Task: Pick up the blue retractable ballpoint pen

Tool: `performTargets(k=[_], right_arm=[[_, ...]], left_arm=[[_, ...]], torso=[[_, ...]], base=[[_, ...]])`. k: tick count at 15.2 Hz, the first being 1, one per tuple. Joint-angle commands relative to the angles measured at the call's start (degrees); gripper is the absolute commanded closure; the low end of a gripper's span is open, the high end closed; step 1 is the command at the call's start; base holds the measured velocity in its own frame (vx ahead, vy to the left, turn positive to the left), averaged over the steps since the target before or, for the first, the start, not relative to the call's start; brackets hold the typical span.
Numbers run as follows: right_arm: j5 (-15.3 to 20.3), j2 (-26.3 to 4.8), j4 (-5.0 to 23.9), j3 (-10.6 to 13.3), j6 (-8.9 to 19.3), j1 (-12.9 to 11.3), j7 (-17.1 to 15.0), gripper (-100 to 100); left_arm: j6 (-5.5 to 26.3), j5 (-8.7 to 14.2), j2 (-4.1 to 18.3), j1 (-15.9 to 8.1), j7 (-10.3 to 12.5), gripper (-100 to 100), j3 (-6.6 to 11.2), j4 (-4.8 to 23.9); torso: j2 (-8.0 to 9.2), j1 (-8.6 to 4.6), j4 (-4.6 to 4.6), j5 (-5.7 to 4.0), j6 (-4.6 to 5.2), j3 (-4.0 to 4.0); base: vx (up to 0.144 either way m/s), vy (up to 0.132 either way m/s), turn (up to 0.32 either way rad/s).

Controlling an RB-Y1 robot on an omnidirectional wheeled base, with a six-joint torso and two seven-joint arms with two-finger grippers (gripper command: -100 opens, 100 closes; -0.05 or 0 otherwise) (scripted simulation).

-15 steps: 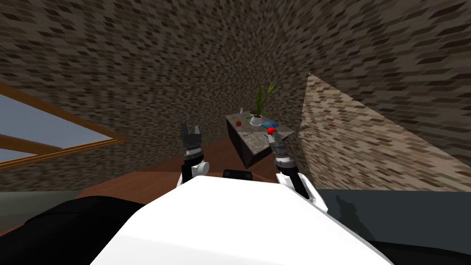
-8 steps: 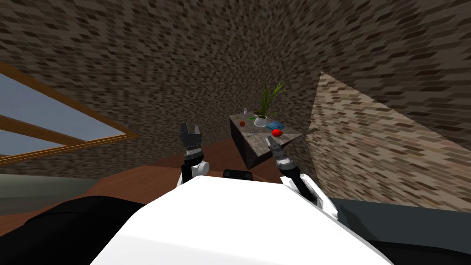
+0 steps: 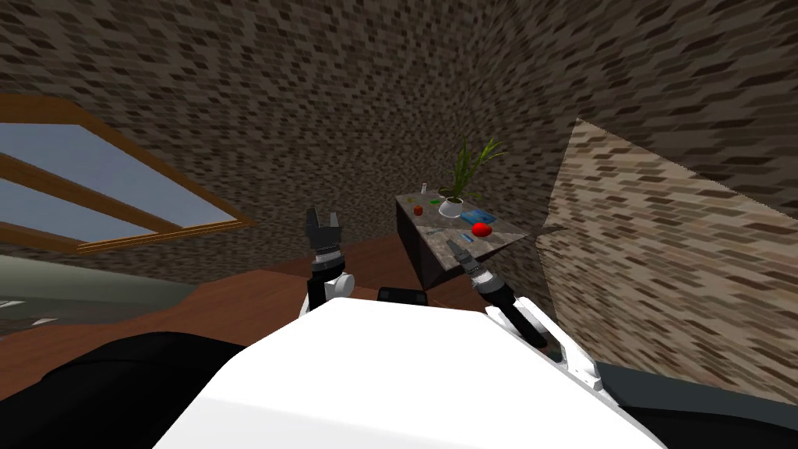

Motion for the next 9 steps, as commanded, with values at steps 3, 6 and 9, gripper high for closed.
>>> performTargets(k=[3,6,9], right_arm=[[1.2,-4.1,0.6,0.3,0.9,0.1,0.1,-100],[2.8,-8.2,1.1,0.6,1.7,0.9,0.4,-100],[4.5,-12.2,1.7,1.0,2.5,1.7,0.6,-100]], left_arm=[[0.0,0.0,0.0,0.0,0.0,0,0.01,0.0],[0.0,0.0,0.0,0.0,0.0,0,0.0,0.0],[0.0,0.0,0.0,0.0,0.0,0,0.0,0.0]], torso=[[-0.01,-0.02,0.0,0.0,0.04,-0.01],[-0.02,-0.04,0.0,-0.01,0.01,-0.01],[-0.05,-0.03,-0.01,-0.01,0.01,-0.03]], base=[[0.022,0.029,0.073],[0.029,0.027,0.139],[0.037,0.028,0.14]])
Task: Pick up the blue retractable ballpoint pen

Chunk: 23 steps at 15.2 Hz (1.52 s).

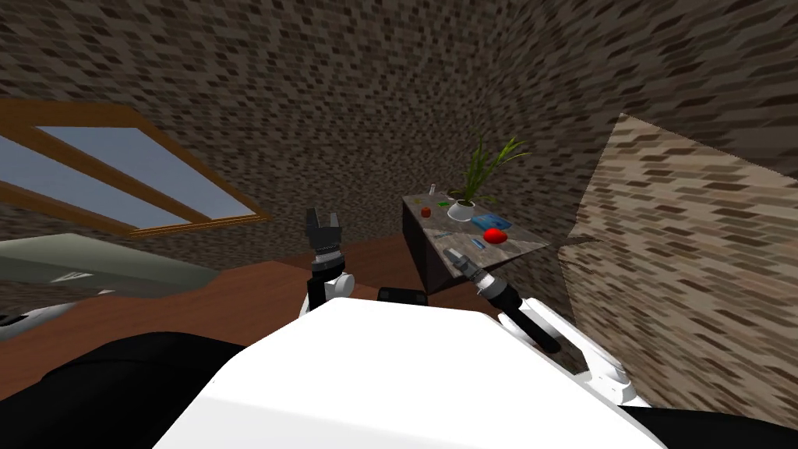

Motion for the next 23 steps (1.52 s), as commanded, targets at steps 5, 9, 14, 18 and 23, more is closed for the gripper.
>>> performTargets(k=[5,9,14,18,23], right_arm=[[3.5,-7.2,1.5,0.6,1.6,1.7,0.4,-100],[5.3,-11.9,2.1,1.0,2.5,2.6,0.6,-100],[7.0,-17.7,2.8,1.4,3.3,3.6,0.8,-100],[8.7,-22.8,3.4,1.8,4.1,4.6,1.1,-100],[10.5,-26.9,4.0,2.3,4.9,5.7,1.3,-100]], left_arm=[[0.0,0.0,0.0,0.0,0.0,0,0.0,0.0],[0.0,0.0,0.0,0.0,0.0,0,0.0,0.0],[0.0,0.0,0.0,0.0,0.0,0,0.0,0.0],[0.0,0.0,0.0,0.0,0.0,0,0.0,0.0],[0.0,0.0,0.0,0.0,0.0,0,0.0,0.0]], torso=[[0.01,-0.02,0.0,-0.01,0.01,0.01],[0.02,-0.05,0.0,-0.01,0.02,0.01],[-0.01,-0.05,0.0,-0.01,-0.04,0.0],[-0.07,-0.04,-0.01,-0.01,-0.02,-0.04],[-0.02,-0.07,0.0,-0.01,0.0,-0.01]], base=[[0.031,0.019,0.13],[0.035,0.014,0.107],[0.038,0.01,0.139],[0.046,0.008,0.122],[0.034,0.001,0.088]])
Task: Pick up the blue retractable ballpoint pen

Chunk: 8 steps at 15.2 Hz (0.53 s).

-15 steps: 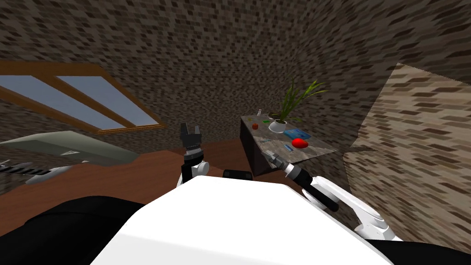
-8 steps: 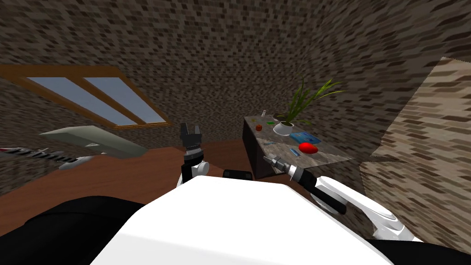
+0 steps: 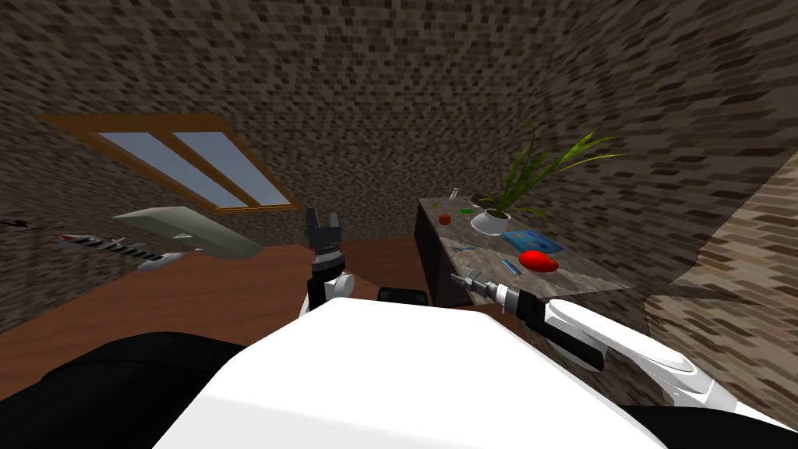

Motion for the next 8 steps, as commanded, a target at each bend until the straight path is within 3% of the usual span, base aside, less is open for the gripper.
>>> performTargets(k=[1,8], right_arm=[[1.8,-2.9,0.7,0.6,1.1,0.9,0.0,-100],[5.2,-12.0,2.0,1.6,2.6,3.0,0.4,-100]], left_arm=[[0.0,0.0,0.0,0.0,0.0,0,0.0,0.0],[0.0,0.0,0.0,0.0,0.0,0,0.0,0.0]], torso=[[0.0,0.0,0.0,0.0,0.0,0.0],[-0.11,-0.02,-0.02,0.0,-0.04,-0.06]], base=[[0.035,0.001,0.157],[0.051,-0.004,0.156]])
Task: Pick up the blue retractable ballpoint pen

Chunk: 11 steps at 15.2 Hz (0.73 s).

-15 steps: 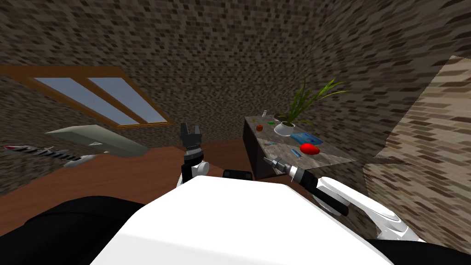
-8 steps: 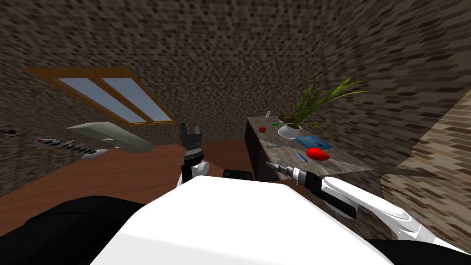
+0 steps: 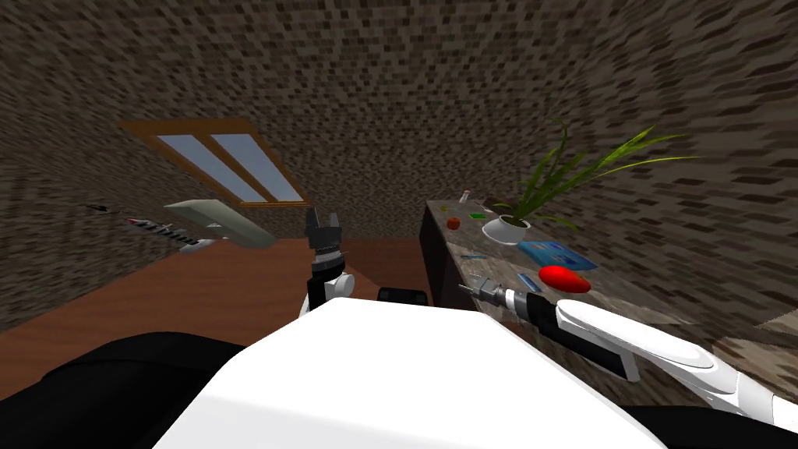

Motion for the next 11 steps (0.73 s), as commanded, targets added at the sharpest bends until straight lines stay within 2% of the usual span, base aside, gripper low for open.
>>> performTargets(k=[1,2,4,5,6,8,9,11], right_arm=[[0.6,-2.6,0.4,0.2,0.2,0.3,0.1,-100],[2.2,-4.0,1.0,0.7,0.9,1.4,0.3,-100],[2.2,-6.5,1.0,0.7,0.9,1.4,0.3,-100],[2.2,-6.5,1.0,0.7,0.9,1.4,0.3,-100],[3.8,-8.5,1.7,1.2,1.7,2.5,0.5,-100],[3.8,-10.3,1.7,1.2,1.7,2.5,0.5,-100],[5.4,-12.0,2.3,1.8,2.4,3.6,0.7,-100],[5.4,-13.9,2.3,1.8,2.4,3.6,0.7,-100]], left_arm=[[0.0,0.0,0.0,0.0,0.0,0,0.0,0.0],[0.0,0.0,0.0,0.0,0.0,0,0.0,0.0],[0.0,0.0,0.0,0.0,0.0,0,0.0,0.0],[0.0,0.0,0.0,0.0,0.0,0,0.0,0.0],[0.0,0.0,0.0,0.0,0.0,0,0.0,0.0],[0.0,0.0,0.0,0.0,0.0,0,0.0,0.0],[0.0,0.0,0.0,0.0,0.0,0,0.0,0.0],[0.0,0.0,0.0,0.0,0.0,0,0.0,0.0]], torso=[[0.0,0.0,0.0,0.0,0.0,0.0],[0.03,0.0,0.01,0.0,0.02,0.01],[0.01,0.01,0.0,0.0,0.0,0.0],[0.03,0.02,0.01,0.0,0.03,0.01],[0.09,0.03,0.02,0.0,0.05,0.05],[0.05,0.02,0.01,0.01,0.0,0.03],[0.07,0.02,0.02,0.0,0.03,0.04],[0.02,0.01,0.01,0.01,0.0,0.01]], base=[[0.046,-0.015,0.077],[0.05,-0.012,0.196],[0.053,-0.011,0.121],[0.027,-0.008,-0.011],[0.041,-0.005,0.138],[0.043,-0.015,0.139],[0.049,-0.016,0.189],[0.049,-0.016,0.122]])
